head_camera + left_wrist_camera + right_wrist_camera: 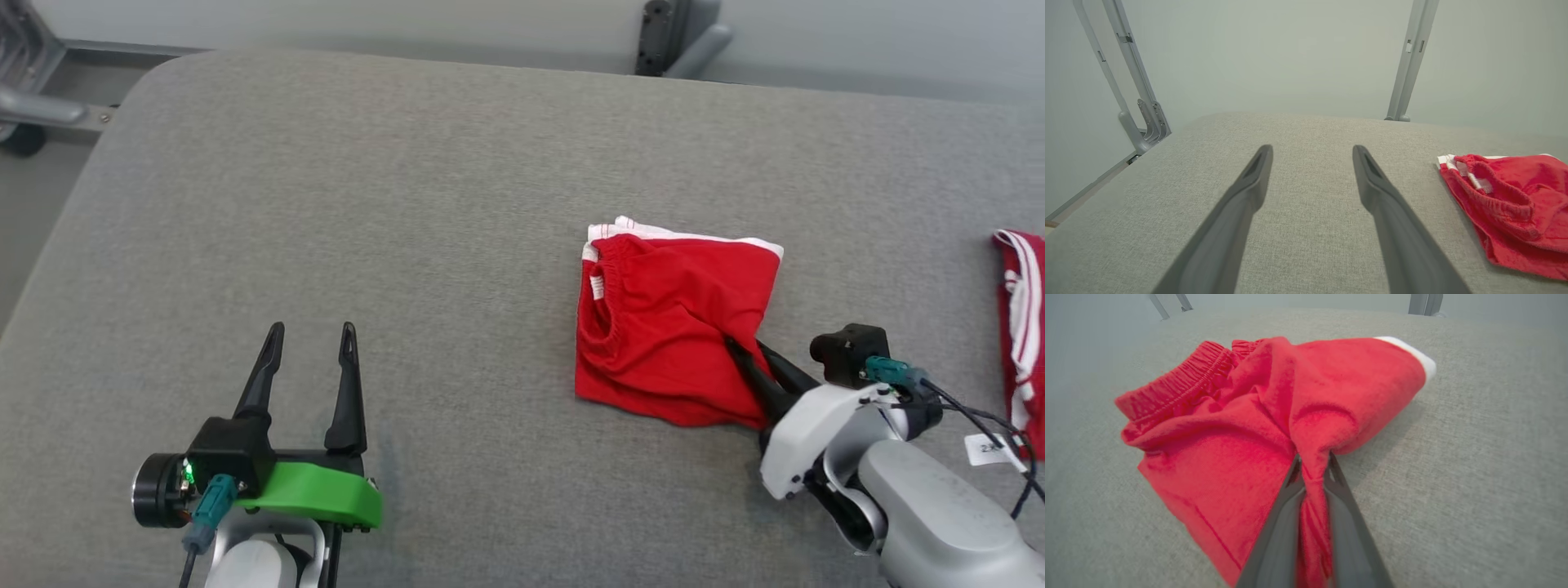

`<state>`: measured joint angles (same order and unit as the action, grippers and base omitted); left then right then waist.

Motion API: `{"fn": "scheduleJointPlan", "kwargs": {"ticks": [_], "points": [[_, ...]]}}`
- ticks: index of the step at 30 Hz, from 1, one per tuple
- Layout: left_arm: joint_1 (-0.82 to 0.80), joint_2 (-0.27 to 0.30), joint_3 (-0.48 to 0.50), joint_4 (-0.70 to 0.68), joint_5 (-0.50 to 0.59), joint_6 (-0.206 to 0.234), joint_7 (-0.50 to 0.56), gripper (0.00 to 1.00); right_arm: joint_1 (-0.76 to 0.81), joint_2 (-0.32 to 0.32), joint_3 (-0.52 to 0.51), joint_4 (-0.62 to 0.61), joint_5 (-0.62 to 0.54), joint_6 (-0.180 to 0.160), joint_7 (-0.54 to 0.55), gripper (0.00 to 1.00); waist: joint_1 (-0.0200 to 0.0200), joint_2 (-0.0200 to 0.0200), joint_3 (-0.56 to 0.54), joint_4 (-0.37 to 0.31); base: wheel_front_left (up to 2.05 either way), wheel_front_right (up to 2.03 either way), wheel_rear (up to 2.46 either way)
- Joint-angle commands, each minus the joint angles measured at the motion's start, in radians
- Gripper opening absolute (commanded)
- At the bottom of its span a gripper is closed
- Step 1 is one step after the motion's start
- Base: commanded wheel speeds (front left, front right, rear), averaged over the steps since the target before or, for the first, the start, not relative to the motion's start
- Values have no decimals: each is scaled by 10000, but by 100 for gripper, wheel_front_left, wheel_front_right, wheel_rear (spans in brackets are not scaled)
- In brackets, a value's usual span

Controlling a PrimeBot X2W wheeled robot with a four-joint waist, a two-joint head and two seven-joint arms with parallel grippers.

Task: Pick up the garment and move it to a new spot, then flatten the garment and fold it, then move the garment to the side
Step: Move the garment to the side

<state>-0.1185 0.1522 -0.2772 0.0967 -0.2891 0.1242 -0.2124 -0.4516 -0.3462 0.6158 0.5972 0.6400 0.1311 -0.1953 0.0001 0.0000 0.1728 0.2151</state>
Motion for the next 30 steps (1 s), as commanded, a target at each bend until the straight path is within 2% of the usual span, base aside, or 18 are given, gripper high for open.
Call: {"fn": "scheduleJointPlan", "kwargs": {"ticks": [1,7,14,19,20,22,30], "points": [[-176,99,-5,-62,63,18,44,100,168,-405,135,-243,-56,-8,-38,0,-1,0,229,-1265,0,0,0],[-453,305,41,-269,157,61,150,100,242,-1564,294,-1206,-227,-12,89,0,-1,0,597,-2877,0,0,0],[-932,510,1,-475,284,46,332,100,-452,-2296,613,-2139,-545,-12,366,0,-1,0,1156,-4055,0,0,0],[-1181,652,-4,-661,378,77,453,100,-1188,-3087,1303,-2729,-590,-12,562,0,-1,0,1615,-4516,0,0,0],[-1249,738,33,-729,423,99,493,100,-1570,-3553,1481,-2800,-592,-12,656,0,-1,0,1819,-4661,0,0,0],[-1366,808,52,-818,440,112,535,100,-1934,-3914,1639,-2935,-463,-12,602,0,-1,0,2036,-4755,0,0,0],[-1910,958,-59,-1029,605,14,689,100,-3279,-5437,1888,-2056,88,-14,290,0,-1,0,2976,-4695,0,0,0]]}}
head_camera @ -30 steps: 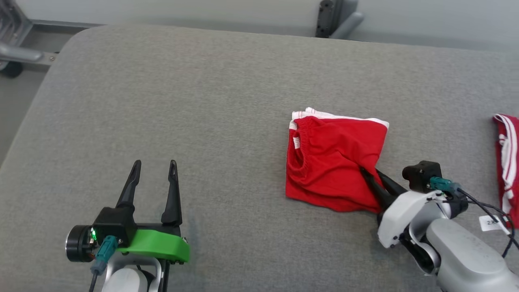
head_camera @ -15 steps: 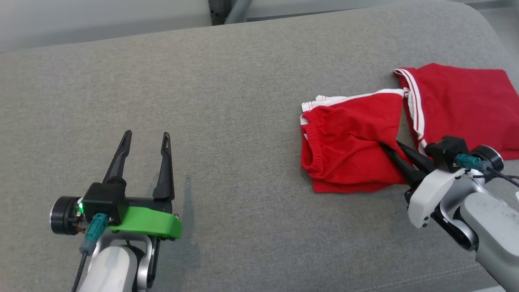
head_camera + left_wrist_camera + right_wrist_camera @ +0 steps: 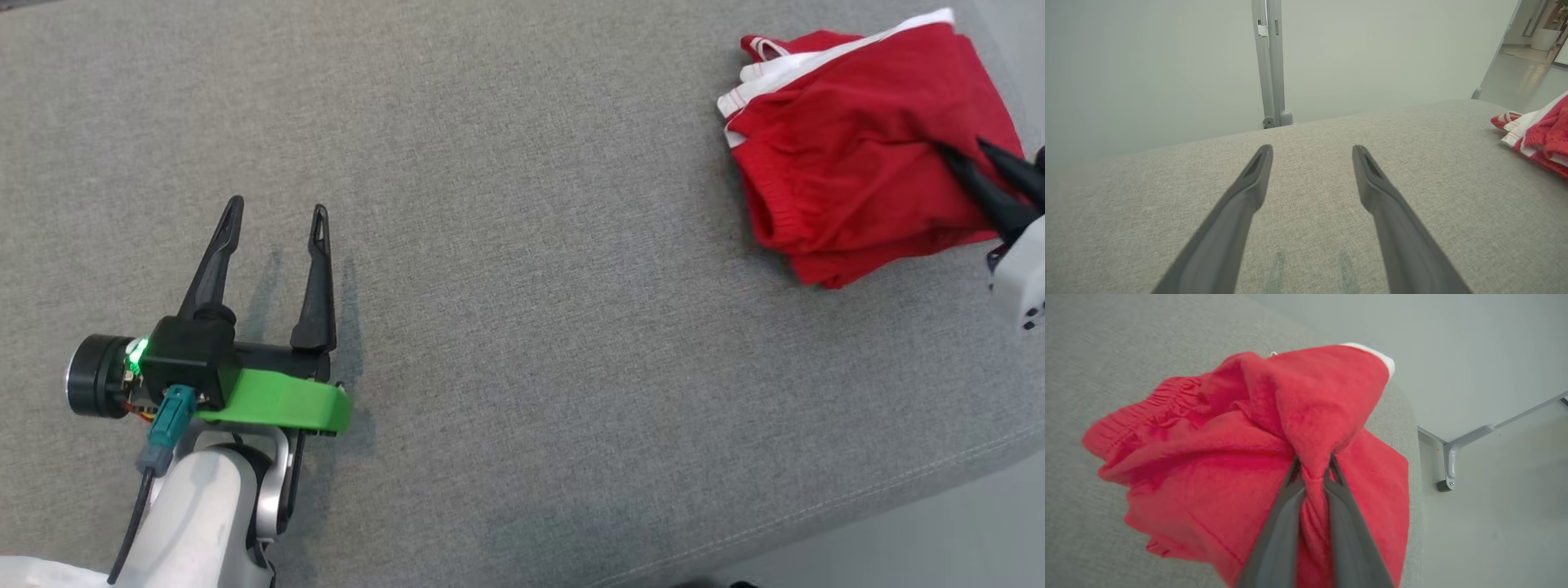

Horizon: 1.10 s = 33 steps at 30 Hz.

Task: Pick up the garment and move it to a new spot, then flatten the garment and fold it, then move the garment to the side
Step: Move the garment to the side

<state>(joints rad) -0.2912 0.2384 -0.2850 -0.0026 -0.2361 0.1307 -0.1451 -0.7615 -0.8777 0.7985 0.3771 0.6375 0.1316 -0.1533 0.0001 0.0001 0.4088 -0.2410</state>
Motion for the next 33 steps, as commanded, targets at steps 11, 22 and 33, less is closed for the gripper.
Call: {"fn": "scheduleJointPlan", "kwargs": {"ticks": [11,22,33], "points": [[-518,185,-86,16,124,-38,-5,100,-919,218,580,2111,1309,-20,-418,100,-1,-1,1156,79,0,0,0],[-62,75,-108,367,-131,84,-190,100,-202,1146,-325,3028,2117,-18,-1119,100,-1,-1,229,-76,0,0,0],[611,-59,36,534,-524,290,-397,100,2485,2999,-5024,429,123,-17,-1130,100,-1,-1,-1246,152,0,0,0]]}}
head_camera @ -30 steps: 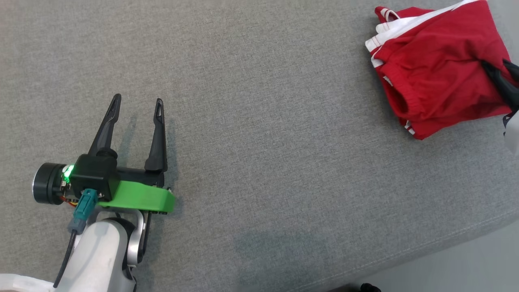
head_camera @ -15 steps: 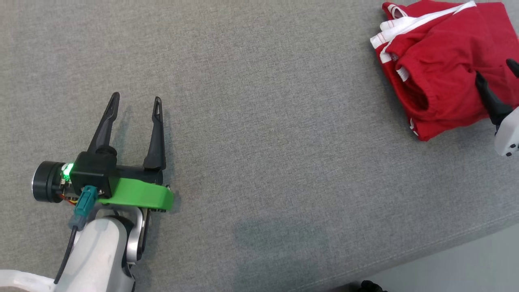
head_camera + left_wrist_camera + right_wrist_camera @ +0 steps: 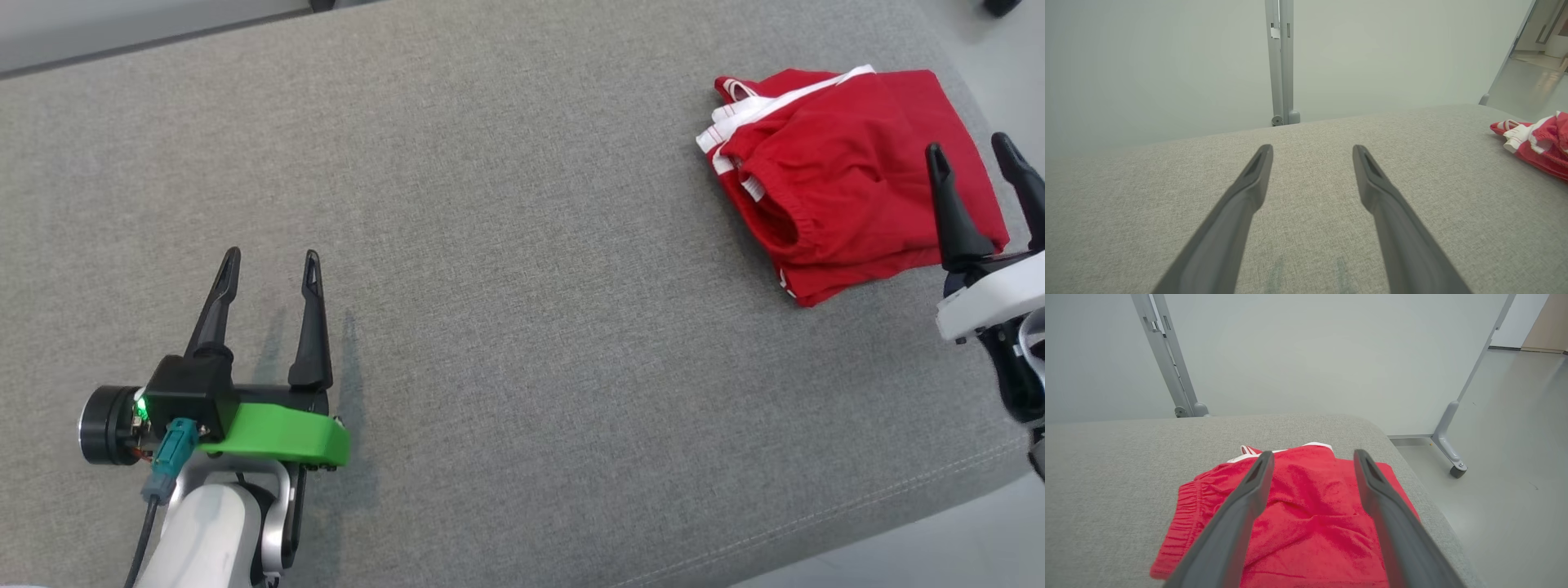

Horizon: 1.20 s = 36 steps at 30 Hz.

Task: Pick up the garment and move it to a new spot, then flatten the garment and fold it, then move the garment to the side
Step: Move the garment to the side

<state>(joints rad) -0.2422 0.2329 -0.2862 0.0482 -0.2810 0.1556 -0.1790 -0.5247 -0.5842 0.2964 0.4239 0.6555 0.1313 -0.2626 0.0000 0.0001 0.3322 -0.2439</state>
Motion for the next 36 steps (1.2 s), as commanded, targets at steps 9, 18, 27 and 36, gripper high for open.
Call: {"fn": "scheduleJointPlan", "kwargs": {"ticks": [9,18,27,36], "points": [[938,-7,126,70,-335,256,-104,100,1995,1977,-1382,-1985,-1745,-14,-38,100,0,-1,-1588,1121,0,0,0],[1586,88,97,96,-543,267,-105,100,2861,2548,-1590,-2313,-2280,-13,60,100,0,-1,-2281,1717,0,0,0],[2209,228,55,31,-653,374,27,100,3876,2962,-1740,-2546,-2771,-13,209,100,0,-1,-3028,2016,0,0,0],[2805,348,44,-264,-720,496,144,100,4966,3135,-2277,-3152,-3047,-13,561,100,0,-1,-3399,1991,0,0,0]]}}
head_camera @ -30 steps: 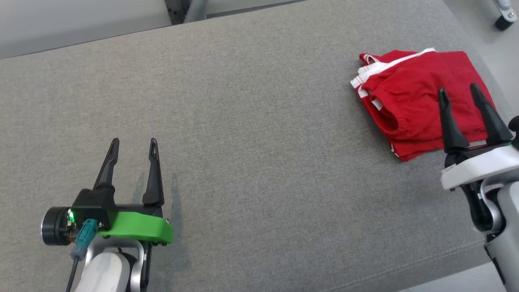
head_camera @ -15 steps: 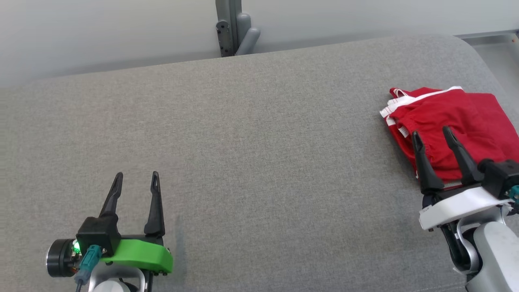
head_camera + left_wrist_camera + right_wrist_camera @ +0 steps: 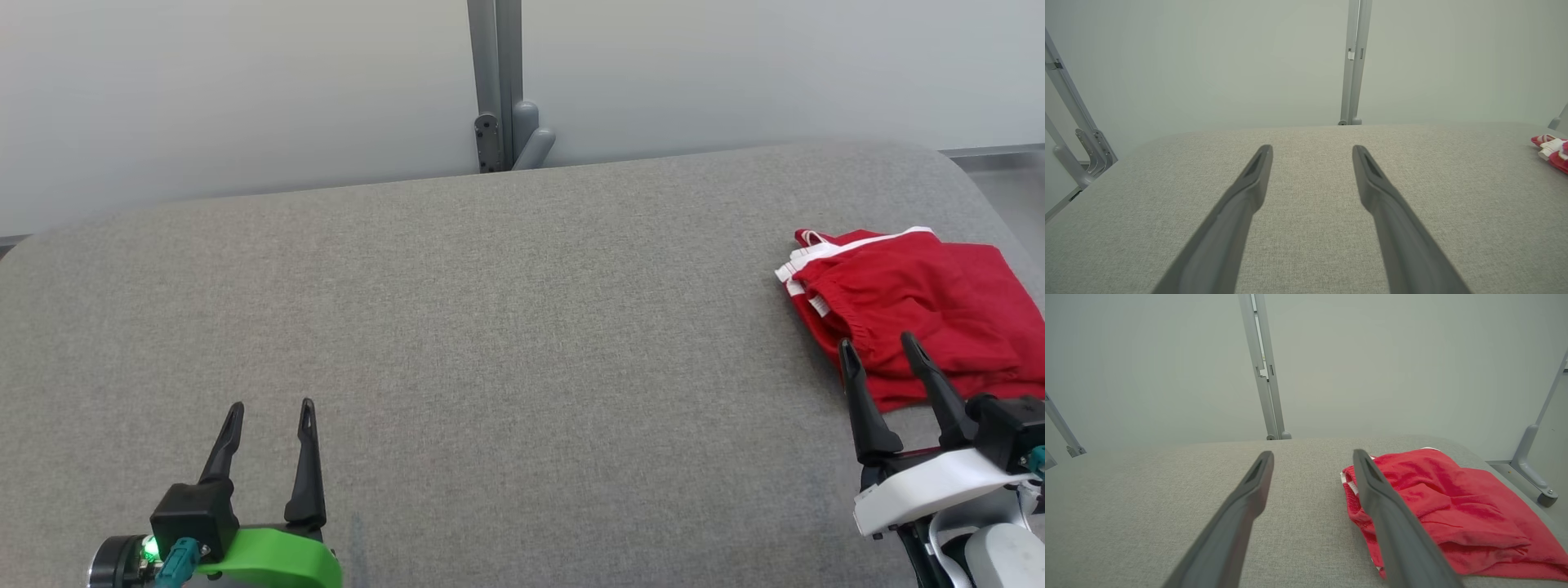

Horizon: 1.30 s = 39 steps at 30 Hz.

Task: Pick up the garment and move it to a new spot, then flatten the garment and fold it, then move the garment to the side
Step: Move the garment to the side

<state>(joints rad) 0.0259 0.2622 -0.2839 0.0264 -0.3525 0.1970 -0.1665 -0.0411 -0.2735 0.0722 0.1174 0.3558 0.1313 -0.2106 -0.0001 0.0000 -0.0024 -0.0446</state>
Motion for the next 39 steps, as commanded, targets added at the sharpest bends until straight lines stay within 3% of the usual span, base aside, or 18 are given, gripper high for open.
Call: {"fn": "scheduleJointPlan", "kwargs": {"ticks": [1,39], "points": [[167,71,29,-77,-19,78,29,100,207,44,-73,-158,-66,-13,67,100,1,0,-75,-15,0,0,0],[282,247,-134,-140,-212,334,190,100,577,263,-337,-598,-58,-13,393,100,1,0,-186,124,0,0,0]]}}
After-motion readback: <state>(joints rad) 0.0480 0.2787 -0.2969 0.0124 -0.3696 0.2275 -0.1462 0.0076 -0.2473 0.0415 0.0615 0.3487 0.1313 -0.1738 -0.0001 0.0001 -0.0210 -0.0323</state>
